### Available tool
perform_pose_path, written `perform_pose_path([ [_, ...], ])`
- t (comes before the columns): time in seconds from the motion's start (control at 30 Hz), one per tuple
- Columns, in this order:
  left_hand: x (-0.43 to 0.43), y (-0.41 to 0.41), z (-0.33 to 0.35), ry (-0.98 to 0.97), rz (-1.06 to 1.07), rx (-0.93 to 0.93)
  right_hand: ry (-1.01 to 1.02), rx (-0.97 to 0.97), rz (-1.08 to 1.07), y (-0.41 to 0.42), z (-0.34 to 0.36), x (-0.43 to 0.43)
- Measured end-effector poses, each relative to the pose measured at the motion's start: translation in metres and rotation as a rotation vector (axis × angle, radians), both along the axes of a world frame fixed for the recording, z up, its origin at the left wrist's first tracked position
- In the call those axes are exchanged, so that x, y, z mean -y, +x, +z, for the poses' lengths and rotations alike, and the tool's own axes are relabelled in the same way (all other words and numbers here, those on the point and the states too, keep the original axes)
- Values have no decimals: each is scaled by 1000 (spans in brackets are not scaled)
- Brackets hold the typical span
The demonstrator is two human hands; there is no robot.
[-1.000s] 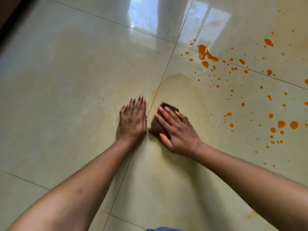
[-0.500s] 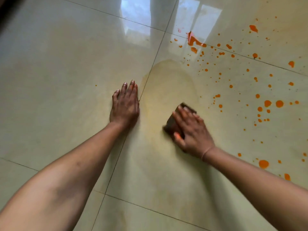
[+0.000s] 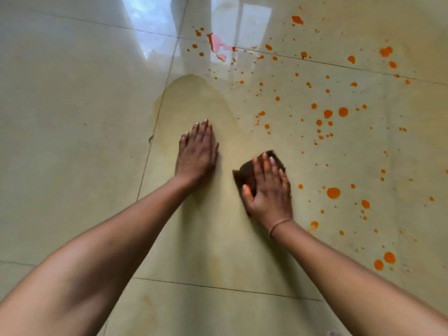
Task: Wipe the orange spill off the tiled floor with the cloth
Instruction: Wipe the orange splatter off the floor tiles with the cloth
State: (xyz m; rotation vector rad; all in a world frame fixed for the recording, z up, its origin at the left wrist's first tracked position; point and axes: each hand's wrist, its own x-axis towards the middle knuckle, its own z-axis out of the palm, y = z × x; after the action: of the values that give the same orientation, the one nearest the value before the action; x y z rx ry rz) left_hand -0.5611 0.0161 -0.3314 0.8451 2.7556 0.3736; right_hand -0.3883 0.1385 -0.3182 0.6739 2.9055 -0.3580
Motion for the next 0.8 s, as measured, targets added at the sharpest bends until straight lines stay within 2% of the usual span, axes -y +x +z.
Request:
perform_pose_path([
  [0.1,-16,5,-3,-47,34,-3,-56,2,177,74,2,18],
  [0.17,-14,7,-4,-52,41,-7,-55,5,218,93,1,-8],
  [0.33,-13,5,-14,-31,31,-63,-7,-13,-270,30,0,-43],
  [0.37,-14,6,-14,-36,30,-65,2,-26,-271,36,0,-35],
  [0.43,-13,8,-11,-47,29,-69,-21,-14,-134,71,2,-13],
  [0.5,-15,10,-4,-49,-35,-99,-55,29,7,99,6,-15],
  [0.53,-17,13,0,-45,-105,-125,-56,27,10,94,5,-28],
  [0.63,-38,33,4,-26,-361,-166,-4,0,-252,43,5,-65],
  [0.7,-57,50,3,-5,-429,-132,15,-27,-336,40,3,-62],
  [0.8,-68,61,2,-21,-482,-104,-14,-29,-169,107,3,-20],
])
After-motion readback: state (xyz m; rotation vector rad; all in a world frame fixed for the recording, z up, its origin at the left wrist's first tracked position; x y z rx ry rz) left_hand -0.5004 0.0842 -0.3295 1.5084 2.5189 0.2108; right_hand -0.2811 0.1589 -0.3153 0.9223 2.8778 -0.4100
